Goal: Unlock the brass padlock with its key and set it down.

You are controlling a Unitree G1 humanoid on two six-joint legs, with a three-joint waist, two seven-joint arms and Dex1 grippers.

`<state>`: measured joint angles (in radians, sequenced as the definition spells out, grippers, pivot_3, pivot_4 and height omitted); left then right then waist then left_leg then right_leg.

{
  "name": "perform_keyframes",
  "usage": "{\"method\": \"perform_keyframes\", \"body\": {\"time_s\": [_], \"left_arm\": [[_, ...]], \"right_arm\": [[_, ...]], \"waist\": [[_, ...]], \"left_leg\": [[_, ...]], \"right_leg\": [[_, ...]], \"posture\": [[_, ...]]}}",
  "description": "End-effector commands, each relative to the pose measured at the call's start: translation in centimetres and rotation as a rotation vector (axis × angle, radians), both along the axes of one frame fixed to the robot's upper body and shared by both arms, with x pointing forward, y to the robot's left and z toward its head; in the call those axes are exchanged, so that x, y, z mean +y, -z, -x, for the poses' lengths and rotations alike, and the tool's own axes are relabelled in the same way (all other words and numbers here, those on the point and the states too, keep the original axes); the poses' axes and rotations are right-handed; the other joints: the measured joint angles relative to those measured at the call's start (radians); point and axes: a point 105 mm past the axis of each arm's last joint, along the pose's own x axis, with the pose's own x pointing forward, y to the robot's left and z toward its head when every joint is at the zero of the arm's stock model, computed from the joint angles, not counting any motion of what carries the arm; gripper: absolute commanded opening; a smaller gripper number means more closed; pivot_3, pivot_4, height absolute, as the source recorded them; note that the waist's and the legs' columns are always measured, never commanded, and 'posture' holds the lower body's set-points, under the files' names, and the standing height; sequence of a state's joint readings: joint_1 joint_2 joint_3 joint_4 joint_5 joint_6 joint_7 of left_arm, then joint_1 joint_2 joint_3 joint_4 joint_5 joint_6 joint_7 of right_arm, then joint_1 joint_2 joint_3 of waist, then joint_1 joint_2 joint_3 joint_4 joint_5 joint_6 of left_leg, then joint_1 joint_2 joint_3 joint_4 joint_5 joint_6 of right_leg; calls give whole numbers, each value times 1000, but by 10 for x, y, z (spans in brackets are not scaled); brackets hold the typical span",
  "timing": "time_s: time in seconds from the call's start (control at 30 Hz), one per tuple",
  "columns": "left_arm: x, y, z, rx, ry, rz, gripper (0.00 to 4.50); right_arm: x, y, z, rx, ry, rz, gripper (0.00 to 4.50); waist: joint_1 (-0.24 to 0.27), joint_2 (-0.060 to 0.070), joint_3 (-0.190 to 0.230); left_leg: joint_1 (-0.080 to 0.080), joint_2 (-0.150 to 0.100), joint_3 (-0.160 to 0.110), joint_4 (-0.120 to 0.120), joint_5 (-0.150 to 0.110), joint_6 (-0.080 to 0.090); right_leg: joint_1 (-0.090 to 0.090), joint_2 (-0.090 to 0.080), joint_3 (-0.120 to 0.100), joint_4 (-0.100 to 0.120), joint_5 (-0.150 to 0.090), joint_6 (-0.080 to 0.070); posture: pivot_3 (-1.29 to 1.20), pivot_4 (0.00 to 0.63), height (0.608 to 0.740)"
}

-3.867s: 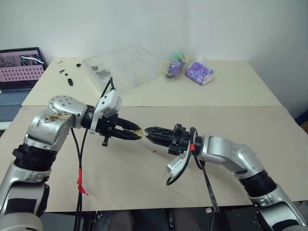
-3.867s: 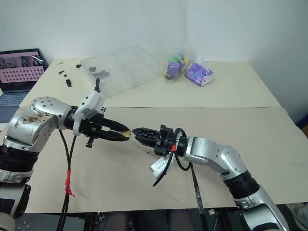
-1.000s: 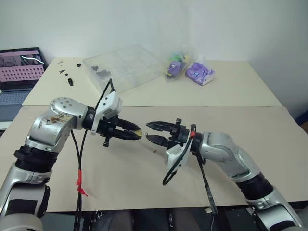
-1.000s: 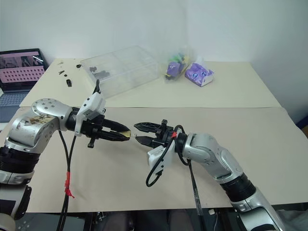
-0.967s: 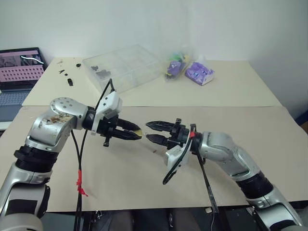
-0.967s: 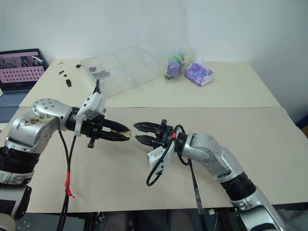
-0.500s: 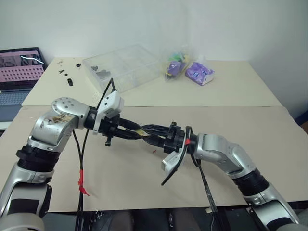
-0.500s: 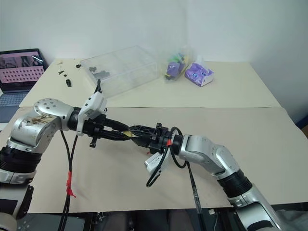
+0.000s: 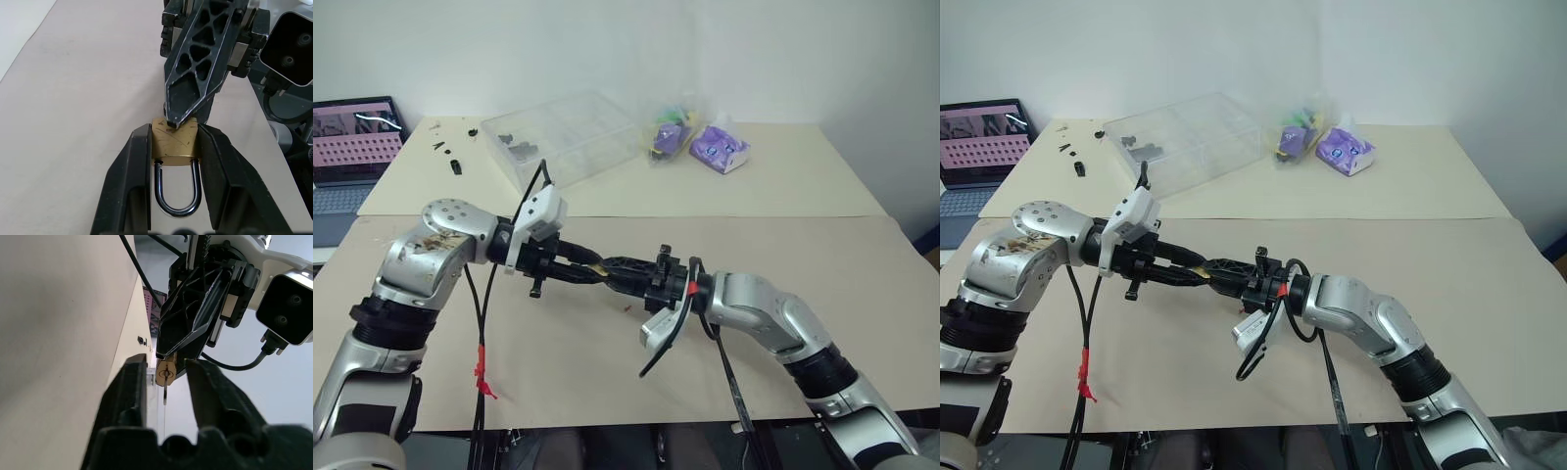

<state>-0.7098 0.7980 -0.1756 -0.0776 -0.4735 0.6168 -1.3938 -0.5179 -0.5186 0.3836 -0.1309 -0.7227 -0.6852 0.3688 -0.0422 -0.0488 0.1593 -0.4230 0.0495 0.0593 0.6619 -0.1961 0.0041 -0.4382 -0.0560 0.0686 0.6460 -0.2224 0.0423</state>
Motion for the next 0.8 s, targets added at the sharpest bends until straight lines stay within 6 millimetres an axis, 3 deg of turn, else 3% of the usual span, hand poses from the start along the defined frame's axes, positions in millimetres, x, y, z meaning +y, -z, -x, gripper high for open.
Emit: {"method": "perform_keyframes", "body": {"time_s": [0.03,0.47,0.5,0.8], "left_arm": [[-3,-16,1,-65,26,9,851],[-5,-16,2,-69,34,8,851],[-5,-16,3,-73,38,12,1351],[-4,-23,3,-82,28,46,4189]], "right_arm": [[2,-13,2,-23,-12,-42,167],[2,-15,0,-30,-2,-50,87],[2,-16,0,-31,-1,-50,87],[2,-17,-4,-30,11,-57,87]], "waist": [[0,0,0],[0,0,0],[0,0,0],[0,0,0]], "left_leg": [[0,0,0,0,0,0],[0,0,0,0,0,0],[0,0,0,0,0,0],[0,0,0,0,0,0]], "right_leg": [[0,0,0,0,0,0],[0,0,0,0,0,0],[0,0,0,0,0,0],[0,0,0,0,0,0]], "posture": [[0,150,740],[0,150,740],[0,150,740],[0,150,740]]}}
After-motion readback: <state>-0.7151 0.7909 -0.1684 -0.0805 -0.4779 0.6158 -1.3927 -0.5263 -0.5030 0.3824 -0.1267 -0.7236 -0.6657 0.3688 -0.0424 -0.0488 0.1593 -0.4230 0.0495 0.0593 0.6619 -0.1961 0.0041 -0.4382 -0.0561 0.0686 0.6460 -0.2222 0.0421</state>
